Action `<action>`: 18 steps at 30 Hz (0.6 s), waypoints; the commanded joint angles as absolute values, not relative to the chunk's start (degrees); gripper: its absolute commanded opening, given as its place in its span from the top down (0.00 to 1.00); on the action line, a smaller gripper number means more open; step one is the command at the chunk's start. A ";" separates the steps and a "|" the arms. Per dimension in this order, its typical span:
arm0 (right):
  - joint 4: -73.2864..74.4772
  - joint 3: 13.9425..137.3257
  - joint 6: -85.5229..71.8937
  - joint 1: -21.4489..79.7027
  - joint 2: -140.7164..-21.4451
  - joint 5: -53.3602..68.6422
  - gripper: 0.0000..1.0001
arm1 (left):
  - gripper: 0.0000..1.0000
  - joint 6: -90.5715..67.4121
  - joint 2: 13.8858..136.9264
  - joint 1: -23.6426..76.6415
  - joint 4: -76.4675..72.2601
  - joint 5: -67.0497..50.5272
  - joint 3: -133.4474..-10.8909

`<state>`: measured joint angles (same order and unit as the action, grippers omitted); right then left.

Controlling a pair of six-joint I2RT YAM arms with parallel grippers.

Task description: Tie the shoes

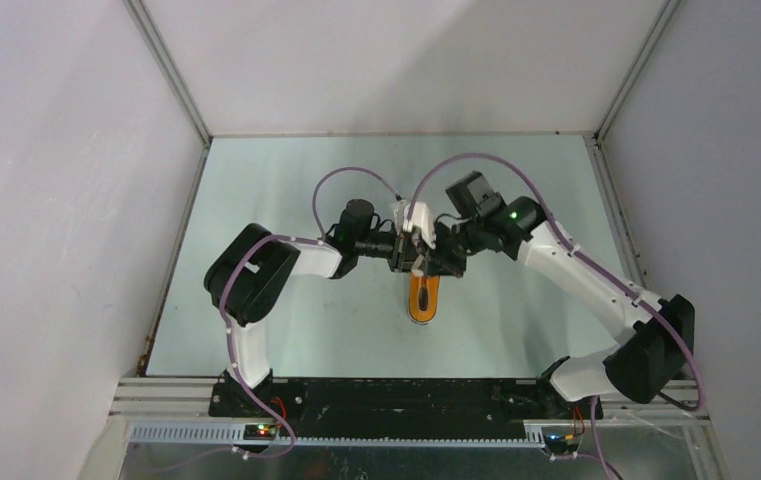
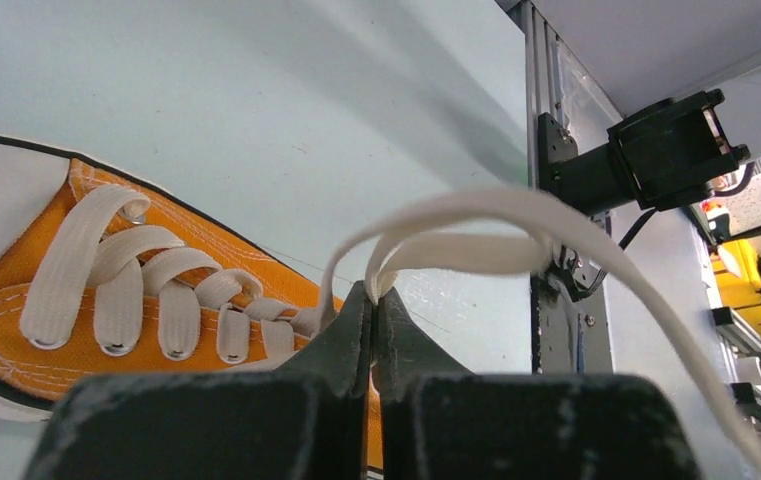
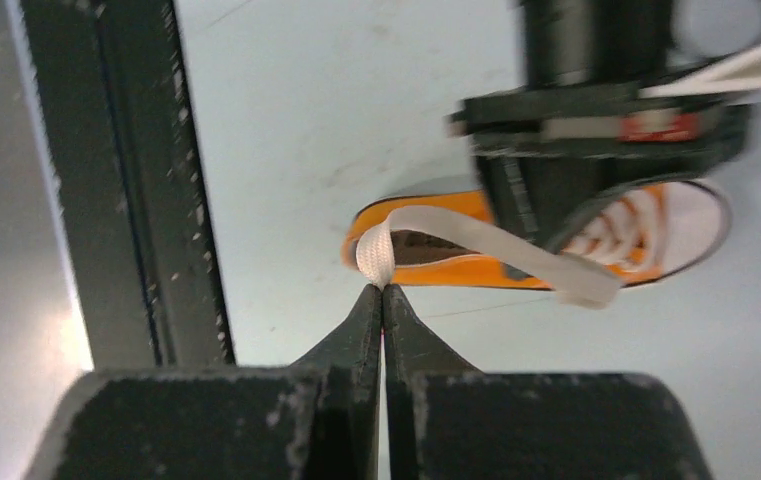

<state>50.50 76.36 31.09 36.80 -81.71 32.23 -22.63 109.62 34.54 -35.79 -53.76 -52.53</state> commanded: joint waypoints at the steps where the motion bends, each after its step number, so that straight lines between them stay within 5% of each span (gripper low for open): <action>1: 54.72 71.05 37.01 39.03 -78.46 32.13 1.00 | 1.00 -24.33 110.05 33.93 -37.32 -54.75 -54.42; 18: 45.26 76.11 31.93 33.08 -83.08 26.04 1.00 | 1.00 -16.08 107.10 34.40 -30.59 -57.66 -53.37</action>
